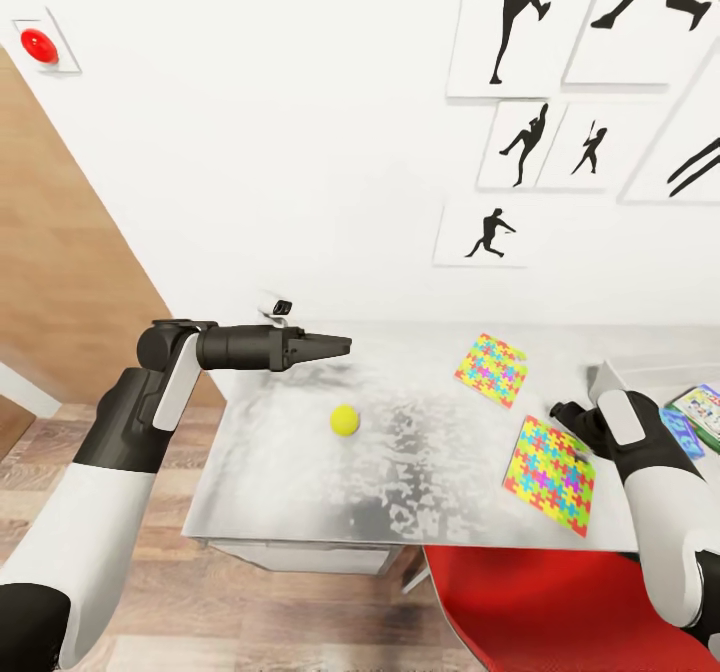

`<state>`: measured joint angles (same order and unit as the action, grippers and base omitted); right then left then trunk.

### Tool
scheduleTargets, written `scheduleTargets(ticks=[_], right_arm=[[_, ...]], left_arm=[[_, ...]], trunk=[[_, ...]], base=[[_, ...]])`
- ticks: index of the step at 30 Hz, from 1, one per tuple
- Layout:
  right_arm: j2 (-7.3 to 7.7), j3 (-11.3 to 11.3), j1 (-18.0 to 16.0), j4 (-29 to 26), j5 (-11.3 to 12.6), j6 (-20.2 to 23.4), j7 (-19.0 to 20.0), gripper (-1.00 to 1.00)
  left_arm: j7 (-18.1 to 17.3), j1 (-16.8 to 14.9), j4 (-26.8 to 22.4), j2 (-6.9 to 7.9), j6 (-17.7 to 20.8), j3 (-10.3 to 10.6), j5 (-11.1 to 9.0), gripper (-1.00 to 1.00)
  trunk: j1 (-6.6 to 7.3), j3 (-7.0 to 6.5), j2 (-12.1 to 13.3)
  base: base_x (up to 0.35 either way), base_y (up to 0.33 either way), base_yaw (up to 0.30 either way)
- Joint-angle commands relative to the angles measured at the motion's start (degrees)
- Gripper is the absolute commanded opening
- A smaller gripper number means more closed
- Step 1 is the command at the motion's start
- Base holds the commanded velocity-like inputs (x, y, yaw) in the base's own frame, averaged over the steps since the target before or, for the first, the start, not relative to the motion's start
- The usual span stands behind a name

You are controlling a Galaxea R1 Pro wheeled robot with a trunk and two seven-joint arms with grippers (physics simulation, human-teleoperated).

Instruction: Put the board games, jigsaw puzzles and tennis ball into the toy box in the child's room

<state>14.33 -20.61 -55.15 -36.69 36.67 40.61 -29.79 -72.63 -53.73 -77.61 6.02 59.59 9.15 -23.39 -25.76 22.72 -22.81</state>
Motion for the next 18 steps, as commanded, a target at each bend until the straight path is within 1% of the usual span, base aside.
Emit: scheduleTargets(ticks=[1,7,13,18], right_arm=[[-0.01,-0.04,-0.04,-0.03,0.6,0.09,-0.53,1.0],[-0.01,-0.04,-0.04,0.11,0.6,0.09,-0.53,1.0],[-0.01,-0.05,-0.04,0.15,0.6,0.09,-0.53,1.0],[0.07,-0.1,0.03,0.21,0.6,0.01,-0.53,1.0]], left_arm=[[-0.06,-0.06,0.0,0.05,0.41,0.08,-0.16,1.0],[-0.05,-0.06,0.0,0.05,0.41,0.08,-0.16,1.0],[-0.05,-0.06,0.0,0.08,0.41,0.06,-0.16,1.0],[-0.05,0.02,0.0,0.21,0.41,0.04,-0.16,1.0]], trunk=[[-0.03,0.1,-0.11],[-0.03,0.1,-0.11],[-0.03,0.1,-0.11],[-0.03,0.1,-0.11]], base=[[-0.04,0.017,0.0],[-0.013,0.006,0.0],[-0.122,0.086,0.0],[-0.026,0.019,0.0]])
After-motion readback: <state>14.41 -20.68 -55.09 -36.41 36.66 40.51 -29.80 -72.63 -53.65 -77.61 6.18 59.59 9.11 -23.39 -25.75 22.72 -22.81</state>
